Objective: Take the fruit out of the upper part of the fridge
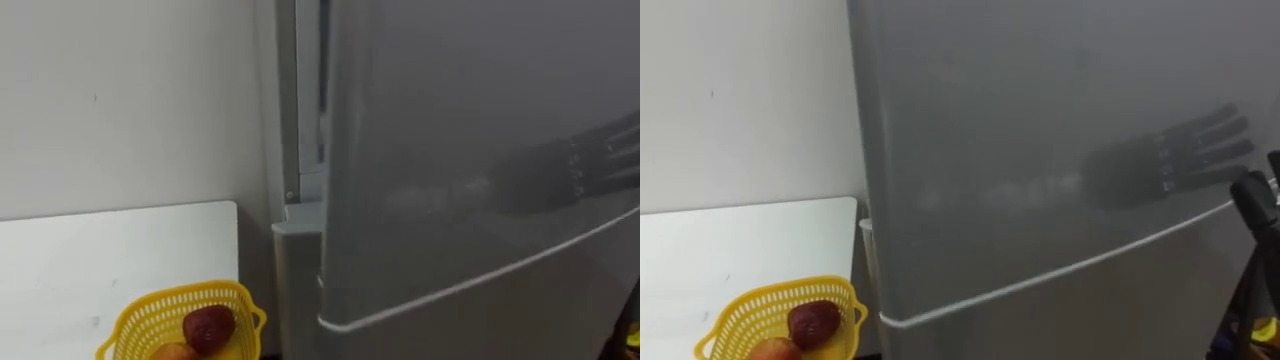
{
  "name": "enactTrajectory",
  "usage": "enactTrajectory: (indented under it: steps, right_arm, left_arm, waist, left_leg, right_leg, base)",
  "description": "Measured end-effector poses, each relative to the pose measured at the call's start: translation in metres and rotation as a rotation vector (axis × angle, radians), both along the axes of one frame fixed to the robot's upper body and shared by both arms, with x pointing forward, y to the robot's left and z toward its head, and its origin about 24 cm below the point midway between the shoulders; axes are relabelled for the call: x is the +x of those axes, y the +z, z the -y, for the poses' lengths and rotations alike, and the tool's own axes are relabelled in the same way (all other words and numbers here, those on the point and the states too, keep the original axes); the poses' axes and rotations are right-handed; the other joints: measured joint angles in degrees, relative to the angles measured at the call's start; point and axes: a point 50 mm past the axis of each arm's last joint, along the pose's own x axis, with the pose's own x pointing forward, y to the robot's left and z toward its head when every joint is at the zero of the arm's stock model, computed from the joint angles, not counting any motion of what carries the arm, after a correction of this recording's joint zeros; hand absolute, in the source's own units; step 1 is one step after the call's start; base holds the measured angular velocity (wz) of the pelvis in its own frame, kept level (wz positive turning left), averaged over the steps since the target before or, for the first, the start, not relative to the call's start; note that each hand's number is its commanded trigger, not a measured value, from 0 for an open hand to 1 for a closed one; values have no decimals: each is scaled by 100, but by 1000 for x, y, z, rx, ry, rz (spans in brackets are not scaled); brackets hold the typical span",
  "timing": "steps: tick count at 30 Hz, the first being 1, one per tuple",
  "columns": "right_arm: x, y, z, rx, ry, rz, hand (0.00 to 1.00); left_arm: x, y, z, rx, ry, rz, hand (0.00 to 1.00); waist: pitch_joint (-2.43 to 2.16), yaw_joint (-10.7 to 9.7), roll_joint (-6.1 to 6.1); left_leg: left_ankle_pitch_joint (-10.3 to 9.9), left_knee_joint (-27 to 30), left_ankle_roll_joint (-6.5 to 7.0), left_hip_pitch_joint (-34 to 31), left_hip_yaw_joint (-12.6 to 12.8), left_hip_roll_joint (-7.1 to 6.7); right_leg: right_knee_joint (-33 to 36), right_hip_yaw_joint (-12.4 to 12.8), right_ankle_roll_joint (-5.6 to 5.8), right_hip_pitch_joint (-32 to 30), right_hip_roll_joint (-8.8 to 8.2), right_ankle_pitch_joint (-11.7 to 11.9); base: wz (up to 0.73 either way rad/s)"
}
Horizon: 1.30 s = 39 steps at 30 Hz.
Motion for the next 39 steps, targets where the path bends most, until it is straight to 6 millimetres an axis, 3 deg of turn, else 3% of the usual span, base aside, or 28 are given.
enactTrajectory:
  steps: [9, 24, 27, 29, 35, 39]
  right_arm:
    - [5, -4, -11, -26, 61, -34, 0]
    - [6, -5, -12, -30, 65, -46, 0]
    - [6, -5, -12, -57, 57, -55, 0]
    - [6, -3, -11, -119, 21, -87, 0]
    - [4, 9, -13, -311, -111, -147, 0]
    - [-7, 28, -7, -503, -364, -174, 0]
  left_arm:
    - [-2, -1, 2, -7, -6, -17, 0]
    - [-4, -1, 1, 3, -8, -33, 0]
    - [-4, -1, 1, 5, -10, -32, 0]
    - [-5, 0, 1, 14, -11, -32, 0]
    - [-4, 0, 0, 29, -18, -9, 0]
    - [-1, 1, -3, 52, -33, 3, 0]
  waist:
    - [5, 164, -54]
    - [4, 75, -117]
    - [0, -15, -114]
    - [-18, -17, -85]
    - [20, -56, -97]
    - [21, -55, -143]
  left_leg:
    - [0, 39, 2, 14, -82, -7]
    - [16, 61, 2, -44, -136, -15]
    - [12, 116, 9, -108, -192, -23]
    - [11, 120, 10, -89, -184, -21]
    - [11, 123, 10, -13, -193, -18]
    - [11, 126, 6, -40, -177, -6]
  right_leg:
    - [2, -63, -8, 68, -3, 5]
    - [-2, -153, -14, 50, -13, 10]
    - [-1, -269, -13, 42, -29, 11]
    - [-1, -276, -12, 61, -28, 11]
    - [2, -276, -12, 132, -24, 11]
    - [3, -197, -15, 47, -10, 11]
  base:
    - [3]
    - [1]
    - [11]
    - [4]
    - [0]
    - [-4]
